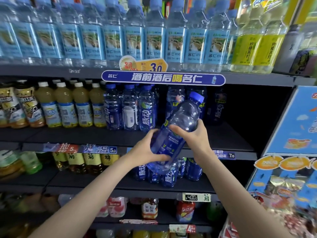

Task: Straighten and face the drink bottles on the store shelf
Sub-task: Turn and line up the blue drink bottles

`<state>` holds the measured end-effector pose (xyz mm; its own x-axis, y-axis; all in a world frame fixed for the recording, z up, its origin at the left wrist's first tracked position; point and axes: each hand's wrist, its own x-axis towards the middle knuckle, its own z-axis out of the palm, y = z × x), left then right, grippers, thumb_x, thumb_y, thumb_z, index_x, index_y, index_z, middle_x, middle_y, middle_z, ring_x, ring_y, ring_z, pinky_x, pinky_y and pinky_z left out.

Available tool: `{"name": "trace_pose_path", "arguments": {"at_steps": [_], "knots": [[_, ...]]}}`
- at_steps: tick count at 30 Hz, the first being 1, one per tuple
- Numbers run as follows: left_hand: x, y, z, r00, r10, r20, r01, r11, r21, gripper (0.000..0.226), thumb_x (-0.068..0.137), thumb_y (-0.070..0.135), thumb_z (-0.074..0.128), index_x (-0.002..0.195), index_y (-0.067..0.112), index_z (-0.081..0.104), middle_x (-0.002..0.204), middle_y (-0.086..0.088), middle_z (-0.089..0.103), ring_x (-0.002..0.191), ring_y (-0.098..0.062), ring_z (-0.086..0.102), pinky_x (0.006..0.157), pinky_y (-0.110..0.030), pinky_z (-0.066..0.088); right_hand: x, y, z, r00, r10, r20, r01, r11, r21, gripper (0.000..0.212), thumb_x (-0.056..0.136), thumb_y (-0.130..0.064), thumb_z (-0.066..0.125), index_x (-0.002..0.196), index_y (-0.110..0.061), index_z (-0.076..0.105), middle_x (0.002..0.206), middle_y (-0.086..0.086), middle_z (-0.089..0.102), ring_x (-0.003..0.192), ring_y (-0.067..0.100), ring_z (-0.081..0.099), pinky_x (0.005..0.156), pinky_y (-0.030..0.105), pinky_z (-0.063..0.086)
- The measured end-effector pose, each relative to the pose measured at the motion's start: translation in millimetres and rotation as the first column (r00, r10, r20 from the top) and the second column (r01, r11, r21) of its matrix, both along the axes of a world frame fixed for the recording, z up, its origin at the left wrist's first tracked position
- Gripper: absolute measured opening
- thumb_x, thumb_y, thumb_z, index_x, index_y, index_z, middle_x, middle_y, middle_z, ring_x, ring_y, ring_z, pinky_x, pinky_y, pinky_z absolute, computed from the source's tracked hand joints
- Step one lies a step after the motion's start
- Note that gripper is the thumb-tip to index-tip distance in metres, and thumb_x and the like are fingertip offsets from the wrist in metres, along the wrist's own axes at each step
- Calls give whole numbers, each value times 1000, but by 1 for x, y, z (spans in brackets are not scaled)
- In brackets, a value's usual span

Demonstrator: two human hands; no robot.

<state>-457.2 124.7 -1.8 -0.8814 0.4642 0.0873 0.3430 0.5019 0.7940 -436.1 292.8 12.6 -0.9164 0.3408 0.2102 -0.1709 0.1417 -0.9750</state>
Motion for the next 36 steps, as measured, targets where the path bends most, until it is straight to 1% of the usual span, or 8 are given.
{"name": "trace_pose_path", "arguments": {"at_steps": [7,12,16,20,24,28,31,36], "knots": [[-3,-2,-7,994,41,-106,-42,999,-3,105,64,30,85,145,22,18,133,9,45,122,-9,44,93,-18,35,7,-3,2,977,111,-182,-75,978,196,79,59,-24,90,125,-20,46,113,-6,65,102,8,64,89,41,54],[0,2,-7,963,159,-217,-138,984,110,95,64,30,85,141,23,31,130,9,47,121,-10,44,96,-22,36,7,-9,4,994,95,-61,-89,992,89,102,54,-65,79,137,-26,35,126,-7,59,114,13,58,96,43,50],[5,8,-1,877,201,-437,-222,975,2,100,62,42,83,142,22,28,135,6,39,127,-11,32,103,-28,28,4,-16,5,999,-24,-46,20,997,-76,89,60,-47,85,128,-18,36,117,-3,57,109,19,59,94,44,50],[-3,-10,20,996,60,-67,-45,977,208,54,75,36,74,121,35,47,114,18,53,107,2,51,93,-24,43,6,-1,17,999,17,-45,-24,987,-157,84,45,-49,89,116,-25,53,109,-3,68,99,19,67,89,50,53],[-5,-23,17,888,-213,406,69,938,341,40,80,24,66,119,22,55,111,2,65,87,-10,66,64,-21,50,13,10,19,983,172,-59,-181,956,-231,51,77,-24,75,122,-15,54,100,0,72,88,17,70,87,46,54],[-5,-20,5,901,-112,419,-29,948,316,78,53,47,83,121,25,53,104,4,71,84,-19,70,76,-38,41,11,8,11,978,207,2,-200,946,-257,47,83,-34,68,123,-19,49,113,2,68,98,19,68,87,43,55],[-6,-19,5,948,41,317,-102,978,180,65,55,51,83,109,26,57,105,1,68,90,-25,69,85,-56,52,7,-3,3,972,197,127,-153,943,-295,46,80,-37,72,114,-17,48,106,7,68,86,19,70,65,42,58],[0,-15,15,995,81,65,-81,997,8,91,49,70,73,126,28,49,122,7,55,101,-13,61,83,-40,55,-10,-7,0,984,87,157,-12,903,-428,64,67,-30,85,118,-9,52,106,11,69,95,31,68,77,49,58]]}}
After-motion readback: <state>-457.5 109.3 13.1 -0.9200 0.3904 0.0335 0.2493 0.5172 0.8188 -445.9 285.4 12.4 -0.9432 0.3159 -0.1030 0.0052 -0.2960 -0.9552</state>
